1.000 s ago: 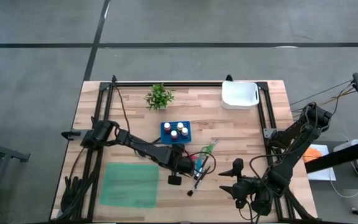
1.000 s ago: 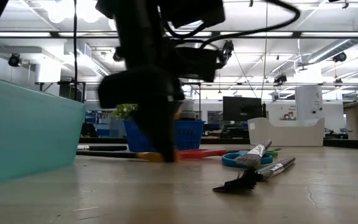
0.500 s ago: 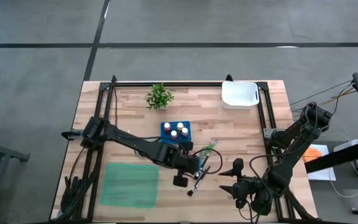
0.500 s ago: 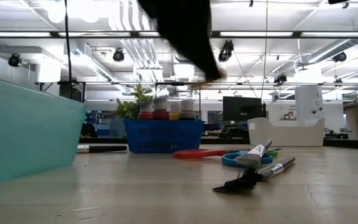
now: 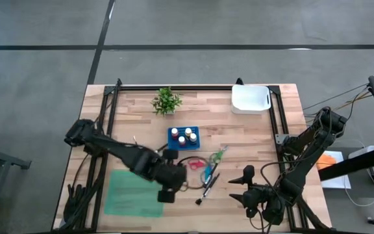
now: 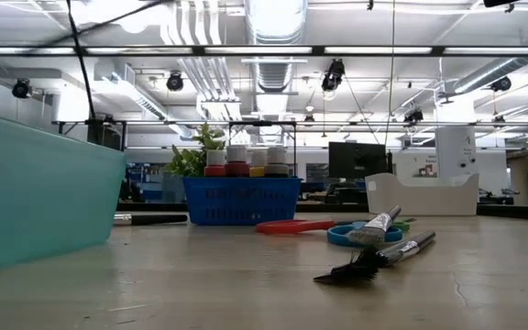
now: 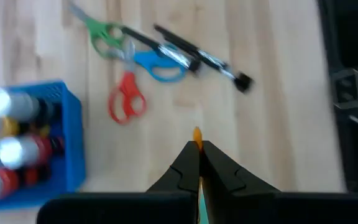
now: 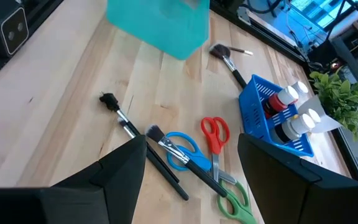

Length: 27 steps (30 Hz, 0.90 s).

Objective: Pick & Place Paint Supplies
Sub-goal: Put the yellow paint brush into the green bin

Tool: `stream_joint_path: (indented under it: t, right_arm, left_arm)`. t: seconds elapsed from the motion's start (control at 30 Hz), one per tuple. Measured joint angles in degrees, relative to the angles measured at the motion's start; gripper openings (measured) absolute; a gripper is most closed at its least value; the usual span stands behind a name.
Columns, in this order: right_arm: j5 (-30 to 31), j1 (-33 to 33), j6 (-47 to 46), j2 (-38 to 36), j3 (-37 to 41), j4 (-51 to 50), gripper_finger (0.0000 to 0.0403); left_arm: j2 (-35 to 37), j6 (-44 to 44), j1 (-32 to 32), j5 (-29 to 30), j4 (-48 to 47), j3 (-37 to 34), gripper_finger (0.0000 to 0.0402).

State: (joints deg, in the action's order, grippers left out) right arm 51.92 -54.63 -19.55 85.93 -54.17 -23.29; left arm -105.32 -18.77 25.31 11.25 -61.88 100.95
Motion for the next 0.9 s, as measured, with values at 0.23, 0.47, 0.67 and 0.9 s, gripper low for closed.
stream_joint_path:
  t: [0.23,0.47,0.67,0.9]
  right_arm:
    - [0.0,0.01,-0.02,0.0,0.07,0.16,0.0254]
    - [0.0,0.0,-0.02,0.0,0.07,0.42,0.0254]
    - [0.0,0.0,0.04,0.0,0.07,0.59,0.0254]
    - [0.0,0.0,0.22,0.0,0.07,0.73,0.0254]
  left_arm:
    - [2.32,-12.06,6.5,0.05,1.19,-7.14,0.0005]
    - [2.41,-20.74,8.29,0.15,2.13,-18.85,0.0005]
    - [2.41,-23.74,8.23,-3.63,6.98,-29.29,0.0006]
    - [2.43,-24.78,8.18,-6.17,8.82,-32.14,0.0072]
